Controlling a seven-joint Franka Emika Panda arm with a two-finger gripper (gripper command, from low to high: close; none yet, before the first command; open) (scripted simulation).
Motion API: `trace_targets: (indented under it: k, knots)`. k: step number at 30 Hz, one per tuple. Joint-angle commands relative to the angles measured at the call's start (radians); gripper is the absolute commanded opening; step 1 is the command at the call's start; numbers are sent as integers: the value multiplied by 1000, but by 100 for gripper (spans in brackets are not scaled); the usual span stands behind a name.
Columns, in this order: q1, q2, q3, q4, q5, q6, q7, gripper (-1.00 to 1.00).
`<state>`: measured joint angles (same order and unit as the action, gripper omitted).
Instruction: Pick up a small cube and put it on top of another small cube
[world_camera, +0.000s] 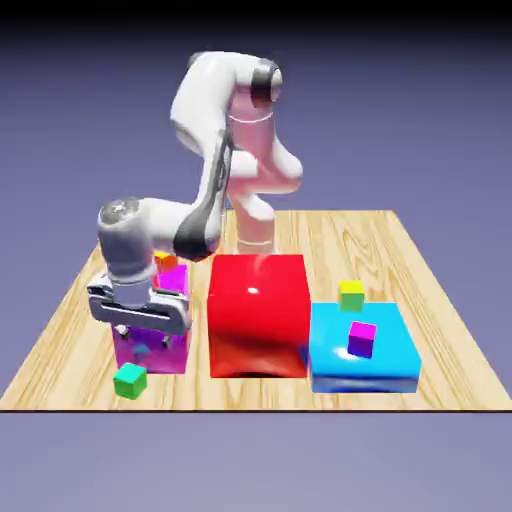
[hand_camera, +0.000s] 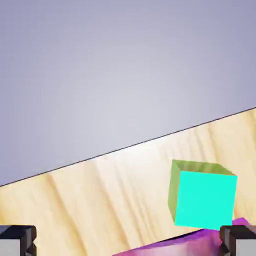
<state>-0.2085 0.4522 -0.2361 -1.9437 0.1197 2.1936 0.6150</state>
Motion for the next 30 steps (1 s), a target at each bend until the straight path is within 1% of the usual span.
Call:
trace_targets:
  k: [1, 5, 6, 9, 10, 11, 12, 15, 16, 30]
  knots:
    - [-8, 36, -8, 31, 4, -30, -4, 0]
    - [-38, 176, -41, 149, 21, -145, -22, 0]
    - [-38, 176, -41, 149, 21, -145, -22, 0]
    - [-49, 262, -20, 104, 48, -15, -37, 0]
    - [-50, 269, -18, 100, 50, -5, -38, 0]
    - [-50, 269, -18, 100, 50, -5, -38, -100]
    - [-50, 269, -18, 100, 50, -5, -38, -100]
    - [-39, 183, -39, 146, 23, -135, -23, -100]
    - [-17, 156, -13, 140, 19, -154, 11, -100]
    - [365, -209, 483, -23, -15, -306, 597, -100]
